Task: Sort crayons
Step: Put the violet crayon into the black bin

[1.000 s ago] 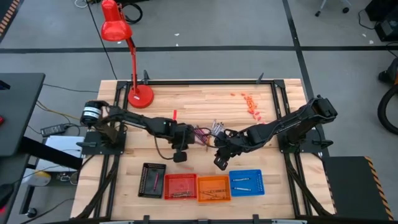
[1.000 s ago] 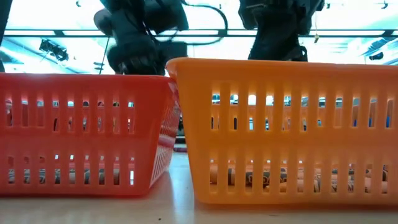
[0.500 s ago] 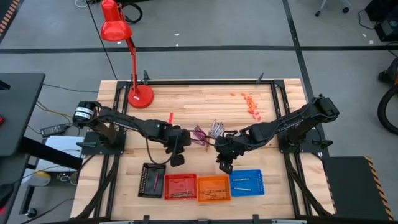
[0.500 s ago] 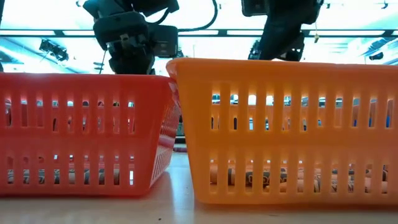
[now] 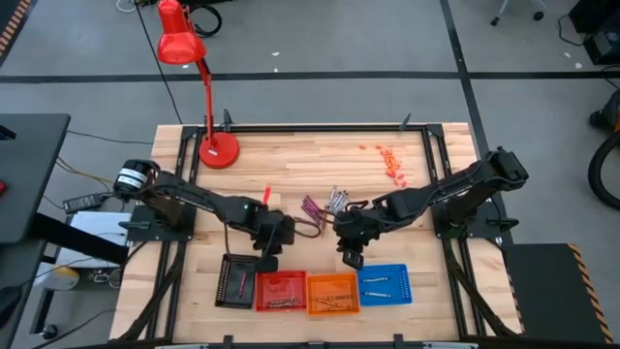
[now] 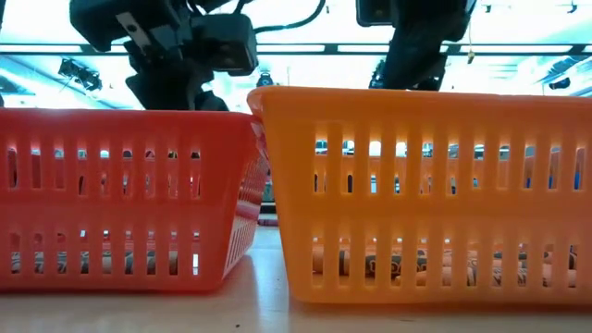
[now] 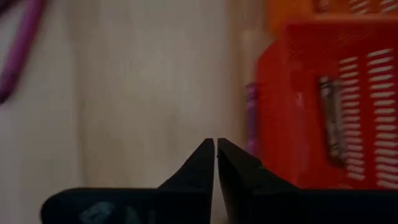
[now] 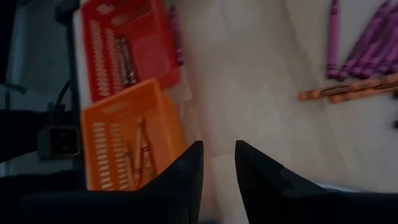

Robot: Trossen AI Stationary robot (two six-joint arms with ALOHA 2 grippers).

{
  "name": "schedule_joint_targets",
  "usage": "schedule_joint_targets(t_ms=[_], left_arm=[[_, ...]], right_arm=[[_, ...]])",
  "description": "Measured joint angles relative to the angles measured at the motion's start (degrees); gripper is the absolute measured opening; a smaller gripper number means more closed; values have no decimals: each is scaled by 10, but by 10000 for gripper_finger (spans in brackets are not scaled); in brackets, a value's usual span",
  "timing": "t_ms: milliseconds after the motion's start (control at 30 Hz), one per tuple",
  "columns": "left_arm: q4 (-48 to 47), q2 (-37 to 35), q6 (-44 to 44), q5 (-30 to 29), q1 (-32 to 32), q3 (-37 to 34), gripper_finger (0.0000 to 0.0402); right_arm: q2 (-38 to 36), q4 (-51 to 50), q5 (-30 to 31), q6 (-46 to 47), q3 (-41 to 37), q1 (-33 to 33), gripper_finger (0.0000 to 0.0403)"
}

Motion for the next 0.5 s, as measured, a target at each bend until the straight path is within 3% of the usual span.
schedule_joint_targets(t_ms=[300, 500], left_arm=[[37, 35, 0, 6, -32, 0, 100], [43, 41, -9, 15, -63, 0, 124]], right_arm=[[0, 8, 17, 10, 0, -2, 97], [0, 14, 23, 19, 0, 2, 97]])
